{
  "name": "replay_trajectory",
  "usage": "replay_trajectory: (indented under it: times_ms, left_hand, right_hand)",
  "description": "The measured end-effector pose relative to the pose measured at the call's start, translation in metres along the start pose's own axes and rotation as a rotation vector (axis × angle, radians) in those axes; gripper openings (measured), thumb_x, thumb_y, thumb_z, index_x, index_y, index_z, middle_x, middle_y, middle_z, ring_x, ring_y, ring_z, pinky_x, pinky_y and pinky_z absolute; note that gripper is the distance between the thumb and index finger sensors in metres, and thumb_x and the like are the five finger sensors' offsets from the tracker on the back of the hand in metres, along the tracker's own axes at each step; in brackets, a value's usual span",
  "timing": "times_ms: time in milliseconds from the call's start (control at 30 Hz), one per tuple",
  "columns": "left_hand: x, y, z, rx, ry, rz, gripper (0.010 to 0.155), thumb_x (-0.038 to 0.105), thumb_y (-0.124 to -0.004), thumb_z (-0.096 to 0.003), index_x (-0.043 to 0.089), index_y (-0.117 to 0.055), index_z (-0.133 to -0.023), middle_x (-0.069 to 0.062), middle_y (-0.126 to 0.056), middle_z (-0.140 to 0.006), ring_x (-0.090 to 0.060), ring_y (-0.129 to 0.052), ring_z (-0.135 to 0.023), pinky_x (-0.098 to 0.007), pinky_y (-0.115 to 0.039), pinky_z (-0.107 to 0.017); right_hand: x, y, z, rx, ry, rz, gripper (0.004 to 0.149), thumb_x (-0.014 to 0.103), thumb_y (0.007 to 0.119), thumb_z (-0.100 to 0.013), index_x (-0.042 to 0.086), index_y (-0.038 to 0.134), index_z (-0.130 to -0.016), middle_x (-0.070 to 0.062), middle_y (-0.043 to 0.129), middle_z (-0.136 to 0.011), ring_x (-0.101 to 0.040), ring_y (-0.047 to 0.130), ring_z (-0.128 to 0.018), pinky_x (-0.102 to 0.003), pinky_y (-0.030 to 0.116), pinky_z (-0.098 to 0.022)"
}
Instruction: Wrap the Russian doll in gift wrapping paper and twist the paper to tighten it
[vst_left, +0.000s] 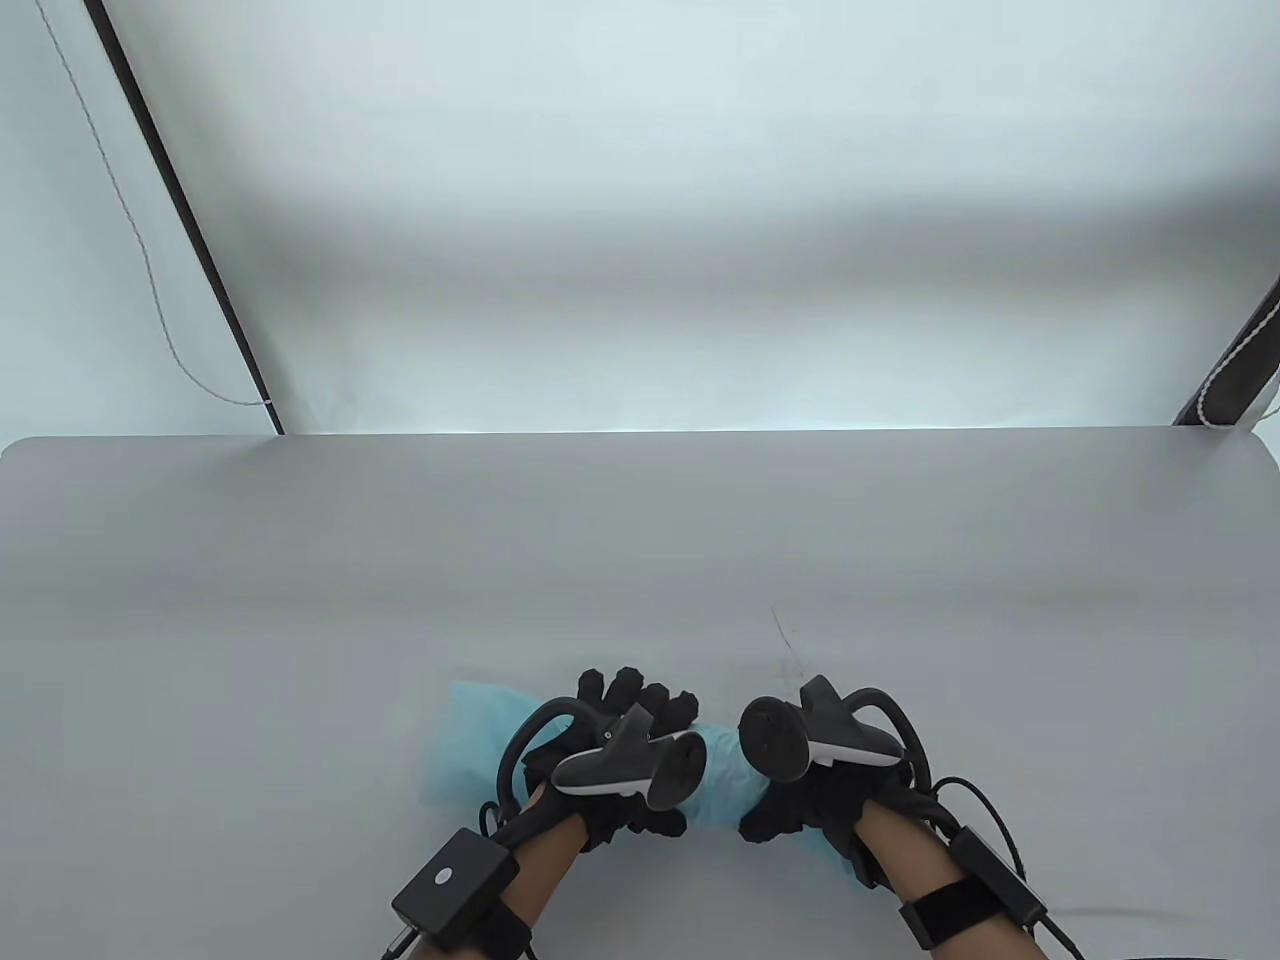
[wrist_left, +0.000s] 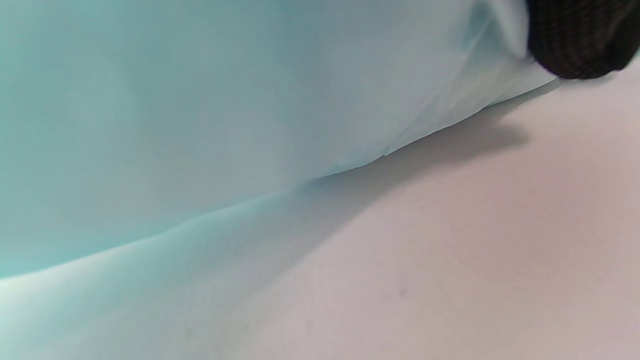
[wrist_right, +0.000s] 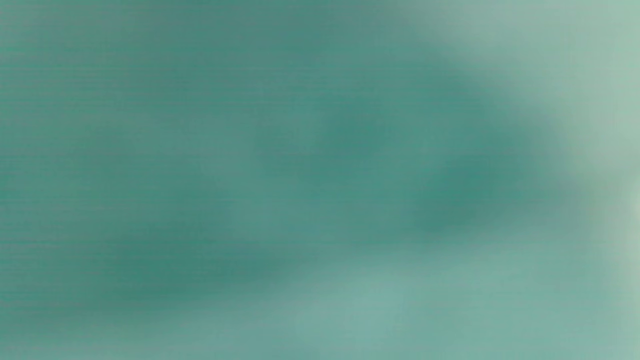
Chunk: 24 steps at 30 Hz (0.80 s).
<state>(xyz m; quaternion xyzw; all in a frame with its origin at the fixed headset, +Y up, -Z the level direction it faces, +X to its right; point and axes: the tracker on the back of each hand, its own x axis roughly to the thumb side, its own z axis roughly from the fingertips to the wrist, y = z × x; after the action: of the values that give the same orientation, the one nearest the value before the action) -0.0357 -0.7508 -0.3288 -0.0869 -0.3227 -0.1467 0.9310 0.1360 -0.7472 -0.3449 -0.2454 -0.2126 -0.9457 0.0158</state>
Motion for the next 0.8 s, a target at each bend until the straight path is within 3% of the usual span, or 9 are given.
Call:
replay_trajectory:
  times_ms: [100,200,400,467,567,600,633,700,800]
  left_hand:
    - [0.007,-0.002,-0.002,0.071,-0.044,-0.029,0.116,0.071,-0.087,-0.0356,0.023,-0.018,-0.115,-0.019,-0.038,-0.127,-0.058,-0.043,-0.115,-0.073,-0.037,-0.078]
    - [0.002,-0.004,-0.003,0.087,-0.057,0.035,0.112,0.072,-0.089,-0.0351,0.026,-0.025,-0.114,-0.012,-0.057,-0.122,-0.046,-0.071,-0.106,-0.068,-0.056,-0.075]
    - [-0.020,-0.003,-0.015,-0.082,-0.019,0.297,0.111,0.079,-0.087,-0.0336,0.023,-0.038,-0.116,-0.013,-0.072,-0.115,-0.041,-0.085,-0.095,-0.064,-0.070,-0.066]
    - [-0.024,-0.003,-0.013,-0.156,-0.017,0.355,0.111,0.079,-0.087,-0.0341,0.022,-0.038,-0.116,-0.014,-0.072,-0.115,-0.042,-0.084,-0.096,-0.065,-0.069,-0.066]
    - [-0.015,0.001,-0.008,-0.158,-0.002,0.264,0.112,0.078,-0.086,-0.0351,0.019,-0.035,-0.116,-0.015,-0.069,-0.116,-0.044,-0.081,-0.098,-0.066,-0.067,-0.066]
    - [-0.010,0.002,-0.006,-0.128,0.002,0.214,0.113,0.076,-0.087,-0.0355,0.019,-0.033,-0.117,-0.015,-0.066,-0.118,-0.049,-0.072,-0.105,-0.069,-0.061,-0.069]
    - [-0.005,0.004,-0.003,-0.094,0.013,0.148,0.113,0.075,-0.086,-0.0353,0.020,-0.031,-0.117,-0.017,-0.059,-0.123,-0.057,-0.050,-0.114,-0.076,-0.047,-0.073]
    - [0.010,0.001,0.002,-0.001,0.011,-0.048,0.113,0.070,-0.088,-0.0376,0.022,-0.024,-0.117,-0.023,-0.041,-0.128,-0.064,-0.028,-0.114,-0.078,-0.032,-0.076]
    - [0.008,-0.001,0.000,0.035,-0.027,-0.077,0.115,0.073,-0.087,-0.0355,0.021,-0.021,-0.115,-0.023,-0.045,-0.126,-0.066,-0.048,-0.110,-0.075,-0.047,-0.075]
  right_hand:
    - [-0.010,0.002,-0.001,0.073,0.009,-0.111,0.103,0.066,0.098,-0.042,0.005,0.058,-0.115,-0.021,0.086,-0.099,-0.033,0.094,-0.079,-0.055,0.076,-0.067]
    - [-0.010,0.003,0.002,0.064,0.022,-0.095,0.103,0.066,0.096,-0.043,0.008,0.054,-0.118,-0.020,0.082,-0.103,-0.034,0.090,-0.084,-0.056,0.073,-0.069]
    - [0.001,0.004,0.010,-0.171,0.008,0.169,0.107,0.064,0.091,-0.044,0.010,0.041,-0.121,-0.019,0.074,-0.112,-0.035,0.086,-0.092,-0.058,0.070,-0.073]
    - [0.003,0.005,0.007,-0.179,-0.012,0.152,0.104,0.065,0.092,-0.043,0.012,0.046,-0.119,-0.016,0.079,-0.109,-0.033,0.089,-0.089,-0.056,0.072,-0.072]
    - [0.000,0.005,0.002,-0.136,-0.003,0.072,0.102,0.064,0.097,-0.041,0.010,0.054,-0.117,-0.015,0.086,-0.101,-0.031,0.093,-0.082,-0.054,0.076,-0.068]
    - [-0.001,0.004,0.001,-0.106,0.001,0.057,0.102,0.064,0.097,-0.041,0.010,0.055,-0.116,-0.015,0.087,-0.099,-0.030,0.094,-0.080,-0.054,0.077,-0.067]
    - [-0.002,0.004,0.000,-0.074,0.006,0.029,0.102,0.064,0.098,-0.041,0.009,0.057,-0.116,-0.017,0.088,-0.098,-0.030,0.095,-0.079,-0.053,0.077,-0.067]
    - [-0.007,0.004,-0.004,0.004,0.006,-0.071,0.102,0.066,0.097,-0.041,0.007,0.059,-0.115,-0.017,0.090,-0.096,-0.029,0.096,-0.076,-0.052,0.079,-0.064]
    - [-0.006,0.003,-0.003,0.000,0.026,-0.064,0.102,0.065,0.098,-0.042,0.007,0.059,-0.115,-0.018,0.089,-0.096,-0.030,0.096,-0.076,-0.053,0.078,-0.065]
